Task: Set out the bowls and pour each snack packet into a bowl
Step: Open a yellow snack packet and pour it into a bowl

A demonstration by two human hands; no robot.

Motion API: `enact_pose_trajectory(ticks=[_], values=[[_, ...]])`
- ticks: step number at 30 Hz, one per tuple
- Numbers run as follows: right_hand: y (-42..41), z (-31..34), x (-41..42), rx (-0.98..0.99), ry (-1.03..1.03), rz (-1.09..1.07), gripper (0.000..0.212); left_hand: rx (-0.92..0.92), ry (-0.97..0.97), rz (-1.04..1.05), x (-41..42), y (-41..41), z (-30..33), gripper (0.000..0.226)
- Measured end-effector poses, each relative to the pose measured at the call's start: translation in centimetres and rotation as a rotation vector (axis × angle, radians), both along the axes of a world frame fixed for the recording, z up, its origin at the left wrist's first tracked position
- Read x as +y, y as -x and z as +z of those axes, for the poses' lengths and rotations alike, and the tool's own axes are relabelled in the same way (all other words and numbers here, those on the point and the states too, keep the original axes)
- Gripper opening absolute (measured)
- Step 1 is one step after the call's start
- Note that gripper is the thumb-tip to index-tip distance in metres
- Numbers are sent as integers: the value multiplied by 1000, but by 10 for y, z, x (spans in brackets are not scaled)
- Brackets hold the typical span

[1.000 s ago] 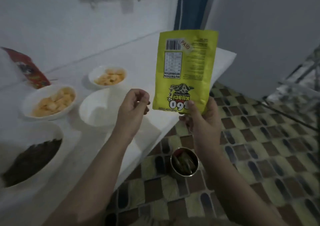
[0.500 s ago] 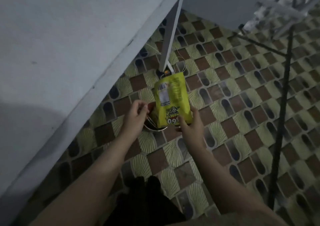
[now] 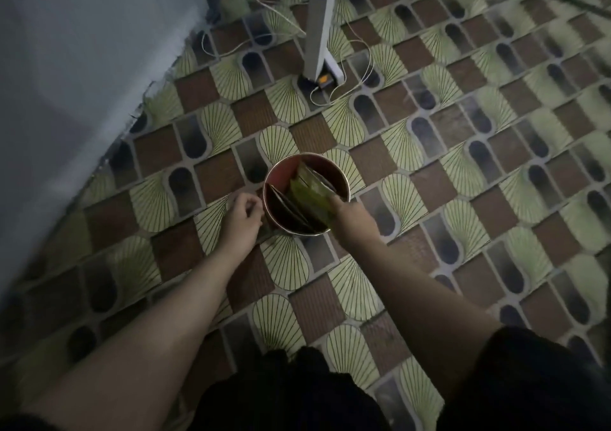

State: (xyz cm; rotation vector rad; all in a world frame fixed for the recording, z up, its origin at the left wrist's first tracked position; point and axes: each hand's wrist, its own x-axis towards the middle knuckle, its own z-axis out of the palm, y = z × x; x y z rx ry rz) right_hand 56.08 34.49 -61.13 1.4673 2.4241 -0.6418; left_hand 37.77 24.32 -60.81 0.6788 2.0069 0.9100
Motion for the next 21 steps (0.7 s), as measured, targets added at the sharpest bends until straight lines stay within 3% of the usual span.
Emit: enact_pose_trajectory(ticks=[4, 10, 14, 18, 21], values=[[24, -25, 13, -50, 25, 7, 46, 13, 17, -13, 10, -3, -29, 8], [80, -60, 34, 34, 107, -92, 89, 6, 24, 48, 27, -7, -51, 10], [78, -46, 12, 364, 42, -307, 57, -12, -21, 86, 28, -14, -28, 10], [47, 33, -23, 574, -45, -613, 14, -36, -141, 115, 25, -33, 51, 11], [31, 121, -43, 783, -126, -664, 14, -37, -267, 109, 19, -49, 131, 12]])
